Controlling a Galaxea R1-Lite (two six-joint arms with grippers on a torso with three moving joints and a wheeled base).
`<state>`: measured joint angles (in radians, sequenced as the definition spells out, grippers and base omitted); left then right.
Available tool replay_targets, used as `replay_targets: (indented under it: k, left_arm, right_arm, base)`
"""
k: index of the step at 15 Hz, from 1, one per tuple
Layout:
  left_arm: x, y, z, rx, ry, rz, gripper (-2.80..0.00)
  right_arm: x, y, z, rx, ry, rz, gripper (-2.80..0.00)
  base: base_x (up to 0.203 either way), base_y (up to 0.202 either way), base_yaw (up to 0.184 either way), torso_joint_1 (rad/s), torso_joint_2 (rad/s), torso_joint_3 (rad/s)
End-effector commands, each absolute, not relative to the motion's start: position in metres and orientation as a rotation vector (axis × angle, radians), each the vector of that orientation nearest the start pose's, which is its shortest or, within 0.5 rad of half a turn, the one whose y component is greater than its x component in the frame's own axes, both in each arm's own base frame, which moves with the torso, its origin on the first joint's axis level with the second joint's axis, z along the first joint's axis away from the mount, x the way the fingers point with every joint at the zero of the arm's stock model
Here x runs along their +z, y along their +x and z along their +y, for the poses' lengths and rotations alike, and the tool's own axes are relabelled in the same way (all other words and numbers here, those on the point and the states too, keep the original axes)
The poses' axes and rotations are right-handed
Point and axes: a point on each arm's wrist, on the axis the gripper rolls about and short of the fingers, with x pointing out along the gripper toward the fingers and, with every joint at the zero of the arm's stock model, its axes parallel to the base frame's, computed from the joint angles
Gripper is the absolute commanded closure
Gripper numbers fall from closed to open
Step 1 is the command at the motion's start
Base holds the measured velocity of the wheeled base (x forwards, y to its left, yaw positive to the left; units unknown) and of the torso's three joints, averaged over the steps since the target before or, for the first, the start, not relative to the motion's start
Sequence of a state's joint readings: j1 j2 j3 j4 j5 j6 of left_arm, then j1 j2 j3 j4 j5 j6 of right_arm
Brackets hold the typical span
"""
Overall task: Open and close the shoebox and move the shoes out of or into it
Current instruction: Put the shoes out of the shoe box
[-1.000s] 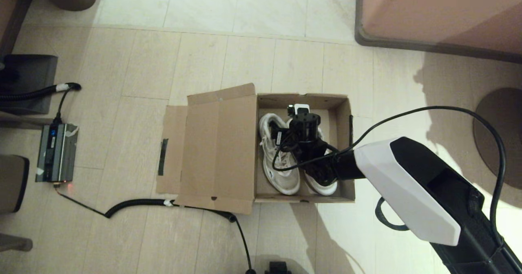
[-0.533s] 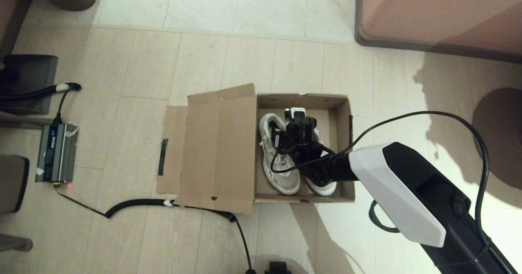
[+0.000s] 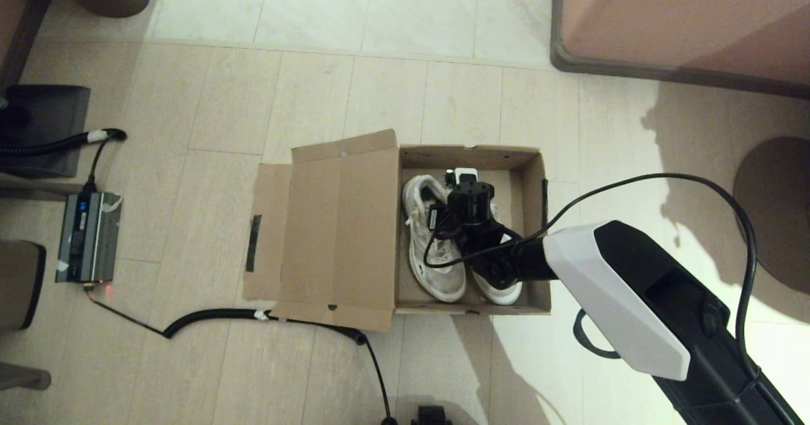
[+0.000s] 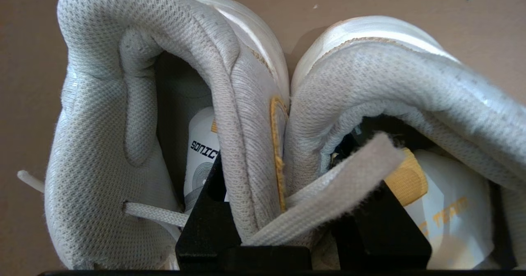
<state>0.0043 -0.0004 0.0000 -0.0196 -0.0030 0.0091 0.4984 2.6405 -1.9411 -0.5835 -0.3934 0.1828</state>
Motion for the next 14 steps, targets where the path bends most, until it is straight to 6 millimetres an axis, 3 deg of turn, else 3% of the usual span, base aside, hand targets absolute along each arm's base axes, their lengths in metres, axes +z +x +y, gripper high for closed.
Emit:
replay_targets:
  k: [1, 7, 14]
  left_arm:
    - [0.075, -0.022, 0.000, 0.002, 0.009, -0.012, 0.00]
    - [0.075, -0.022, 0.000, 0.002, 0.009, -0.012, 0.00]
    - [0.075, -0.022, 0.000, 0.002, 0.009, -0.012, 0.00]
  right_arm:
    - [0.095, 0.482, 0.250, 0.090, 0.148, 0.085, 0.00]
    - [0.170, 0.458, 0.237, 0.083, 0.191, 0.005, 0.00]
    - [0.266, 0.409, 0.211, 0.090, 0.239, -0.078, 0.00]
  base:
    - [0.000, 0.000, 0.000, 0.000, 0.00, 0.000]
    - [0.000, 0.000, 0.000, 0.000, 0.00, 0.000]
    - [0.000, 0.000, 0.000, 0.000, 0.00, 0.000]
